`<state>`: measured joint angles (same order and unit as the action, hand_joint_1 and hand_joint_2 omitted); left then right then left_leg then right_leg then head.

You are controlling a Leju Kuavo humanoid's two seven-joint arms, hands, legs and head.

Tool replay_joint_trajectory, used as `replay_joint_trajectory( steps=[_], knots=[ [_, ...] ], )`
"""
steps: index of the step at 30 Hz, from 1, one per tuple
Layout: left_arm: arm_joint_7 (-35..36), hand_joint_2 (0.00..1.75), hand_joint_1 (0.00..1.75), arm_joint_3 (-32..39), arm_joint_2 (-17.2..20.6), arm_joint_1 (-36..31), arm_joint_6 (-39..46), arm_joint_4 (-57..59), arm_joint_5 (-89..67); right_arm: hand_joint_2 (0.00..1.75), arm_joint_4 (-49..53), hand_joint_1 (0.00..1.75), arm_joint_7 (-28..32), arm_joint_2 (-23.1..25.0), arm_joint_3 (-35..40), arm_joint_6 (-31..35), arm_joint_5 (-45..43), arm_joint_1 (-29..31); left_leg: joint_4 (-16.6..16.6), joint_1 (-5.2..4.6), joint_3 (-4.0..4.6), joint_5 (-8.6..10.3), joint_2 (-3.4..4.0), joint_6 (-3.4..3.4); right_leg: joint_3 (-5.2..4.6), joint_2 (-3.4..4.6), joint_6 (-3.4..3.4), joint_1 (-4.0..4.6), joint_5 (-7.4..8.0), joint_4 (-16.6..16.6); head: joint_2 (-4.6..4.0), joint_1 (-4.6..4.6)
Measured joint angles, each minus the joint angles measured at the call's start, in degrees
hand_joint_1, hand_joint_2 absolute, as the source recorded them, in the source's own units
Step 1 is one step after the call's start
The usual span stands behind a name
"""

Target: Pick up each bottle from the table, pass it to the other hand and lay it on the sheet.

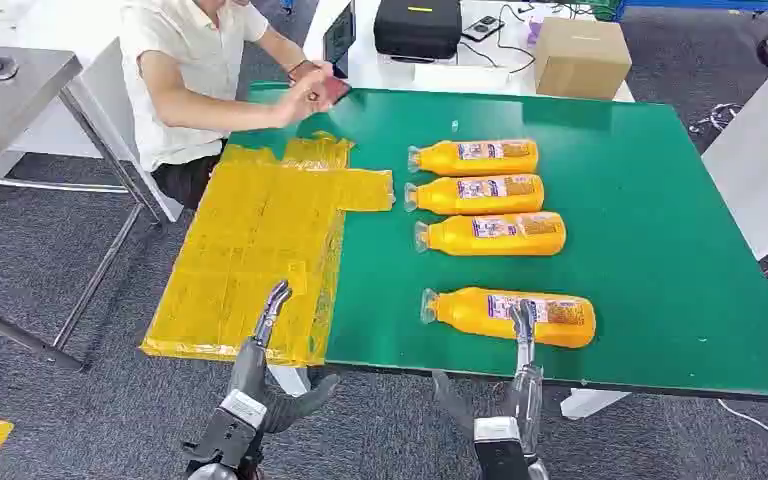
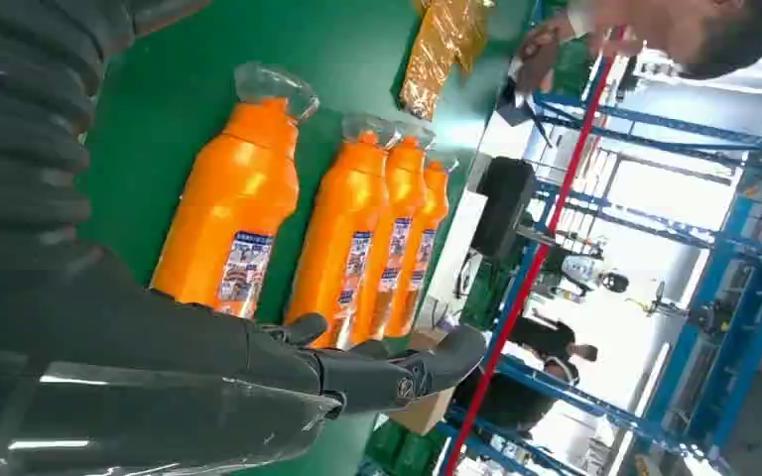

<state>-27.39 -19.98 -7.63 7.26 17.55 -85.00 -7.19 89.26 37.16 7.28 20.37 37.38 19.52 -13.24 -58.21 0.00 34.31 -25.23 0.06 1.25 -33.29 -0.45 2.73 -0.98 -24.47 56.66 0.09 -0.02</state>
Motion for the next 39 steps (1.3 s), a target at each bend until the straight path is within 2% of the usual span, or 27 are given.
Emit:
replay_joint_trajectory(
  steps=[13, 23, 27, 29, 34, 35, 38, 39],
  knots=[
    [0.7, 1.75, 0.0, 0.07, -0.02, -0.43, -0.85, 0.24, -2.05, 1.75, -0.17, 0.0, -0.11, -0.02, 0.39, 0.15, -1.29, 0.16, 0.0, 0.0, 0.0, 0.0, -0.01, 0.0, -0.01, 0.0, 0.0, 0.0, 0.0, 0.0, 0.0, 0.02],
    [0.68, 1.75, 0.0, -1.14, -1.92, -6.29, -0.79, 6.01, -1.73, 1.75, -0.53, 0.0, 0.46, -0.87, -3.02, -1.33, -1.83, 1.12, -0.01, -0.01, -0.01, 0.01, -0.02, 0.0, 0.02, -0.01, 0.01, 0.0, 0.02, 0.0, 0.0, 0.0],
    [0.66, 1.75, 0.0, -1.64, -2.05, -6.72, -0.72, 7.21, -1.55, 1.75, -0.98, 0.0, -0.04, -0.98, -3.98, -1.88, -0.53, 1.44, -0.01, 0.0, 0.0, 0.01, -0.01, 0.0, 0.0, -0.01, 0.01, 0.0, 0.02, 0.0, 0.0, 0.0],
    [0.66, 1.75, 0.0, -1.71, -2.05, -6.7, -0.66, 7.5, -1.18, 1.75, -1.48, 0.0, -3.14, -1.33, -4.22, -1.55, 4.12, 1.75, -0.01, 0.0, 0.0, 0.0, -0.01, -0.01, -0.01, -0.01, 0.01, 0.0, 0.01, 0.0, 0.0, 0.0],
    [0.63, 1.75, 0.0, -1.71, -2.03, -6.67, -0.55, 8.02, -1.07, 1.75, -3.0, 0.0, -6.06, -2.41, -4.55, 0.22, 10.59, 2.18, 0.0, 0.0, 0.02, 0.0, -0.01, -0.01, -0.01, -0.01, 0.01, 0.0, 0.01, 0.0, 0.0, 0.0],
    [0.63, 1.75, 0.0, -1.71, -2.03, -6.67, -0.63, 8.13, -1.07, 1.75, -3.45, 0.0, -8.16, -2.75, -4.65, 1.13, 16.0, 2.31, -0.01, 0.0, 0.01, 0.0, -0.01, -0.01, -0.02, -0.01, 0.01, 0.0, 0.01, 0.0, 0.0, 0.0],
    [0.72, 1.75, 0.0, -1.79, -2.08, -6.93, -1.51, 8.5, -1.09, 1.75, -4.43, 0.0, -13.11, -3.83, -8.07, 1.99, 41.75, 2.64, -0.01, -0.01, 0.01, 0.01, -0.03, 0.0, -0.01, -0.02, 0.01, -0.01, 0.01, -0.01, 0.0, 0.0],
    [0.76, 1.75, 0.0, -1.92, -2.08, -7.23, -1.88, 8.79, -1.09, 1.75, -5.07, 0.0, -13.99, -4.68, -9.43, 2.05, 47.57, 3.06, -0.01, -0.02, 0.01, 0.01, -0.03, 0.0, 0.0, -0.02, 0.02, -0.02, 0.02, -0.01, 0.0, 0.0]
  ],
)
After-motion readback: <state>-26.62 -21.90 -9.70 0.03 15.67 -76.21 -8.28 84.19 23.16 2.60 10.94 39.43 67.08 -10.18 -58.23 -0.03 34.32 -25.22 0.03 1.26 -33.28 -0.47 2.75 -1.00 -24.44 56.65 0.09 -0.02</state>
